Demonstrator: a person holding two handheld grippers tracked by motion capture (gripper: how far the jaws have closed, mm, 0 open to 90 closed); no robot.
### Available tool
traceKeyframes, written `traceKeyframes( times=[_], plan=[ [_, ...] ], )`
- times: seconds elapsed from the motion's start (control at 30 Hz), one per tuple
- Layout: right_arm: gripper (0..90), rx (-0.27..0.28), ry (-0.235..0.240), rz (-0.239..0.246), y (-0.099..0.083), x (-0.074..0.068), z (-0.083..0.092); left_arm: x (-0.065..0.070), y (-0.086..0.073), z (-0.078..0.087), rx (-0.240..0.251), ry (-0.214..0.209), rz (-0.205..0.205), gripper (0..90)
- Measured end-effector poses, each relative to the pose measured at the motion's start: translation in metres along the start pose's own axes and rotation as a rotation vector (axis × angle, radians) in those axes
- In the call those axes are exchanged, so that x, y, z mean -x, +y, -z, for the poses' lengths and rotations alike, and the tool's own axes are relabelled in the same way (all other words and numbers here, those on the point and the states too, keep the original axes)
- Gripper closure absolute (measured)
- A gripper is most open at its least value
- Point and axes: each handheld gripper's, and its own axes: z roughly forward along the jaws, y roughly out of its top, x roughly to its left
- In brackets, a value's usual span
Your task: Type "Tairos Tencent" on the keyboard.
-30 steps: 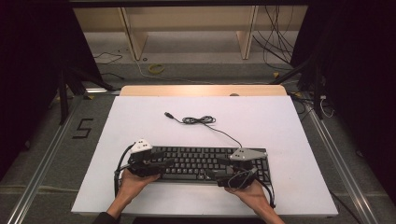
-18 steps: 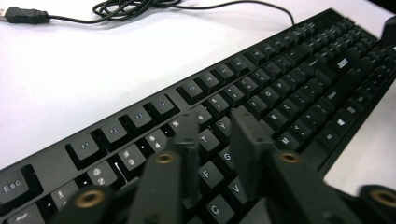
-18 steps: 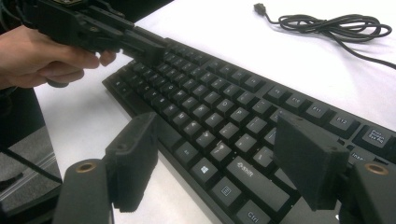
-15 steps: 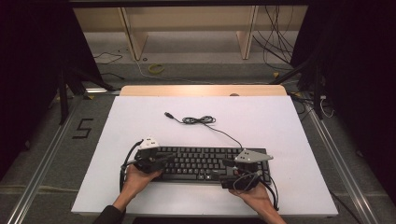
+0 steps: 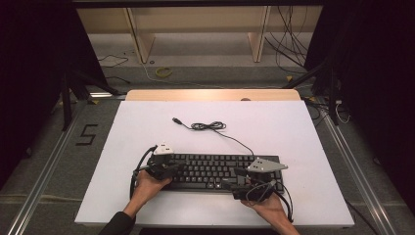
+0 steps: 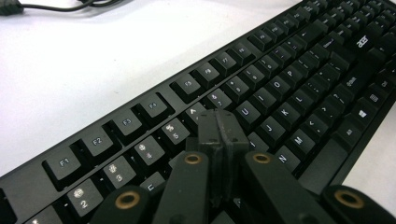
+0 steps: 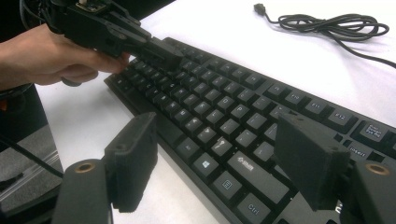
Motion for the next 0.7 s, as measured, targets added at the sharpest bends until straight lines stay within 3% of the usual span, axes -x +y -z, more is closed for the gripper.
traceKeyframes(
  times=[0.57, 0.7],
  plan=[
    [31.1, 0.001, 0.006, 0.0, 0.0, -0.002, 0.0, 0.0, 0.0, -0.013, -0.049, 0.02, -0.024, 89.1],
    [31.0, 0.003, 0.006, 0.001, 0.0, -0.001, 0.001, -0.001, -0.001, -0.014, -0.049, 0.015, -0.009, 89.3]
  ],
)
